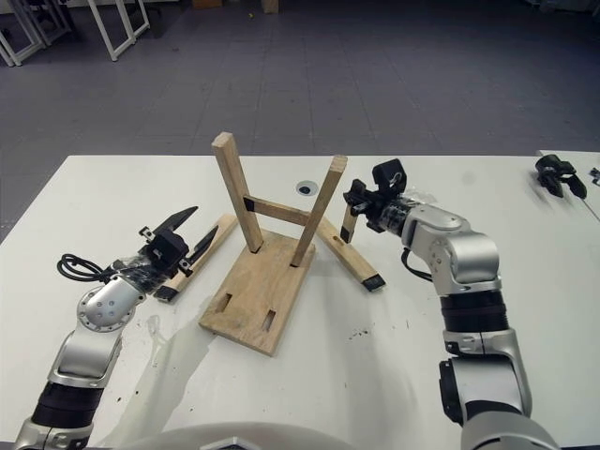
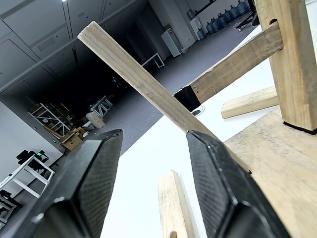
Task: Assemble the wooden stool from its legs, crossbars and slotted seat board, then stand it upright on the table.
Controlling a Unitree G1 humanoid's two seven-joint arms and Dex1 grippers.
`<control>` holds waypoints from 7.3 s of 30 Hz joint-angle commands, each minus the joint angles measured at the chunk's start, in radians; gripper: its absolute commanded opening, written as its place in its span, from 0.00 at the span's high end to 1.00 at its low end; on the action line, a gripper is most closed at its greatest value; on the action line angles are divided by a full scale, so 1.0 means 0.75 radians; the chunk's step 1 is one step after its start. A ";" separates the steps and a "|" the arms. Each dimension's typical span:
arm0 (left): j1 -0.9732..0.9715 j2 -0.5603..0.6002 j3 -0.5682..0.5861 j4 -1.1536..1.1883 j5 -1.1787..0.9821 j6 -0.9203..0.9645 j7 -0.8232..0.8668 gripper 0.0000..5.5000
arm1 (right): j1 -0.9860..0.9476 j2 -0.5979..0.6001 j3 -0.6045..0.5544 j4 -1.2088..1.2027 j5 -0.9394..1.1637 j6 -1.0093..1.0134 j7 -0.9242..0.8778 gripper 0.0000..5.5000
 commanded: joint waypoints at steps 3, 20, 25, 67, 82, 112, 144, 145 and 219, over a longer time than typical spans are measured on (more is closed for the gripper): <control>0.012 -0.011 -0.010 0.003 0.017 0.020 0.009 0.57 | -0.025 0.072 0.012 0.063 -0.069 -0.025 0.009 0.93; 0.012 -0.012 0.001 0.016 0.014 0.023 0.011 0.57 | 0.034 0.115 -0.045 0.283 -0.238 -0.138 -0.018 0.93; 0.004 -0.018 0.001 0.030 0.010 0.016 0.012 0.57 | 0.246 0.212 -0.139 0.302 -0.258 -0.447 -0.120 0.93; 0.035 -0.043 0.005 0.079 -0.004 0.022 0.006 0.57 | -0.162 0.250 0.039 0.989 -0.533 -0.583 -0.055 0.71; 0.077 -0.028 0.029 0.075 -0.017 0.026 0.003 0.57 | -0.211 0.157 -0.401 -0.158 -0.132 -0.095 -0.258 0.71; 0.083 -0.045 0.032 0.080 -0.020 0.025 0.012 0.57 | 0.552 0.234 -0.111 -0.014 -0.416 -0.392 -0.206 0.61; -0.467 -0.113 0.396 -0.421 -2.306 1.096 0.452 0.28 | -0.221 0.214 -0.367 -0.490 1.314 0.624 -0.056 0.63; -0.475 -0.108 0.387 -0.410 -2.331 1.093 0.455 0.28 | -0.205 0.210 -0.347 -0.493 1.328 0.628 -0.040 0.63; -0.305 0.209 -0.033 0.155 -0.909 0.527 -1.030 0.63 | -0.086 -0.345 0.684 -0.205 -1.037 -1.331 0.753 0.37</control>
